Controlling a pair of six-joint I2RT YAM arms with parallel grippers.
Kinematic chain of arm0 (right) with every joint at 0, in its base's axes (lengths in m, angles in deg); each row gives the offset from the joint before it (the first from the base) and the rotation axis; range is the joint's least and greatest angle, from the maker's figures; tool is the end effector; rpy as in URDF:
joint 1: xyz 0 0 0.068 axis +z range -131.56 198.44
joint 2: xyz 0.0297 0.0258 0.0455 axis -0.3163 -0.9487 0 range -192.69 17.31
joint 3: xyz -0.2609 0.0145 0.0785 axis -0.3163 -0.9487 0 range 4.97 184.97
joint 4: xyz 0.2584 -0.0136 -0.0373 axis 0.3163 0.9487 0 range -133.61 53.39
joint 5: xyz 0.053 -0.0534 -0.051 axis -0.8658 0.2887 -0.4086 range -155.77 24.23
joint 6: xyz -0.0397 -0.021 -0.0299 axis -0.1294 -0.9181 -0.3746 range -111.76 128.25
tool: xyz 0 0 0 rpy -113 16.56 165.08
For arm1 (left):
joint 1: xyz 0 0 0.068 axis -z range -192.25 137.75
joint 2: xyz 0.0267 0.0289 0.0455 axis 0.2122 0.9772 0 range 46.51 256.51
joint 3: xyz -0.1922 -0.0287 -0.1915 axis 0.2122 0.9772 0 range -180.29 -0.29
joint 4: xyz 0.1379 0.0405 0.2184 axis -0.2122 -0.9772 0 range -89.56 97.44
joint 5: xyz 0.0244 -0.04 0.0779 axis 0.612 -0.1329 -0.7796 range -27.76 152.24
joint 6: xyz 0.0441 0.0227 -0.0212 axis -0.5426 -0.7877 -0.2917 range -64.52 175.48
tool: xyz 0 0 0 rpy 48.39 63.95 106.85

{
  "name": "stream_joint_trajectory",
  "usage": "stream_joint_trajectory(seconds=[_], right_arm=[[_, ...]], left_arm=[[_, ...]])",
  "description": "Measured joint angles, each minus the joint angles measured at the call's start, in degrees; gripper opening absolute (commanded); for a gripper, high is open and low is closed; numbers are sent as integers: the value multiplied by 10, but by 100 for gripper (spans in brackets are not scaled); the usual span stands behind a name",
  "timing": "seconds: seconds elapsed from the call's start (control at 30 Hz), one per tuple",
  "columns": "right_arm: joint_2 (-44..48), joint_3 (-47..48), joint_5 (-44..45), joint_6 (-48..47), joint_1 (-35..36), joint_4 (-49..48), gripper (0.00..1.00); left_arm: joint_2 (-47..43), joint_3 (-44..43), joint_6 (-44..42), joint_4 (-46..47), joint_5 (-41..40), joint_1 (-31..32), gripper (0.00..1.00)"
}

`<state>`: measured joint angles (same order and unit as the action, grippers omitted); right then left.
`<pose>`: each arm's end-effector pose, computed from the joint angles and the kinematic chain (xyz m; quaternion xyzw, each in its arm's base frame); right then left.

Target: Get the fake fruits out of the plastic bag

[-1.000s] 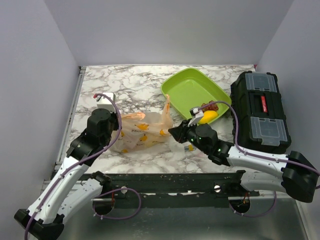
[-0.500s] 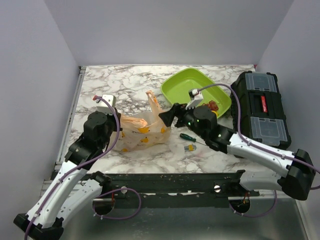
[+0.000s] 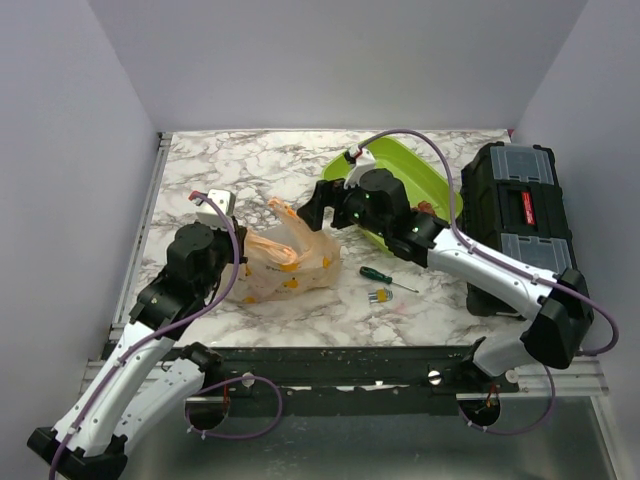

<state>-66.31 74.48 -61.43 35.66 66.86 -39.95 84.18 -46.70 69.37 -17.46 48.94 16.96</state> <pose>0.2323 0.2579 0.3409 -0.1252 0.7978 0.3378 0.4835 0.1335 -0.0652 0.3412 0.0370 0.7963 -0.1330 0.5889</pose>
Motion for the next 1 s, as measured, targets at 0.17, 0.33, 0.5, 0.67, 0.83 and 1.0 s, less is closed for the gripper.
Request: stream_joint_trajectory(seconds=[0.17, 0.33, 0.5, 0.67, 0.83, 1.0], right_arm=[[-3, 22, -47, -22, 0, -5, 100], [-48, 93, -66, -37, 4, 4, 100], [-58, 104, -65, -61, 24, 23, 100], [-49, 103, -67, -77, 38, 31, 100], [-5, 75, -98, -79, 42, 2, 100], [12, 78, -124, -86, 44, -20, 94]], left_arm=[[4, 0, -2, 0, 6, 0, 0], [10, 0, -2, 0, 15, 0, 0], [11, 0, -2, 0, 15, 0, 0], [11, 0, -2, 0, 16, 0, 0], [15, 0, -2, 0, 16, 0, 0], [18, 0, -2, 0, 18, 0, 0]])
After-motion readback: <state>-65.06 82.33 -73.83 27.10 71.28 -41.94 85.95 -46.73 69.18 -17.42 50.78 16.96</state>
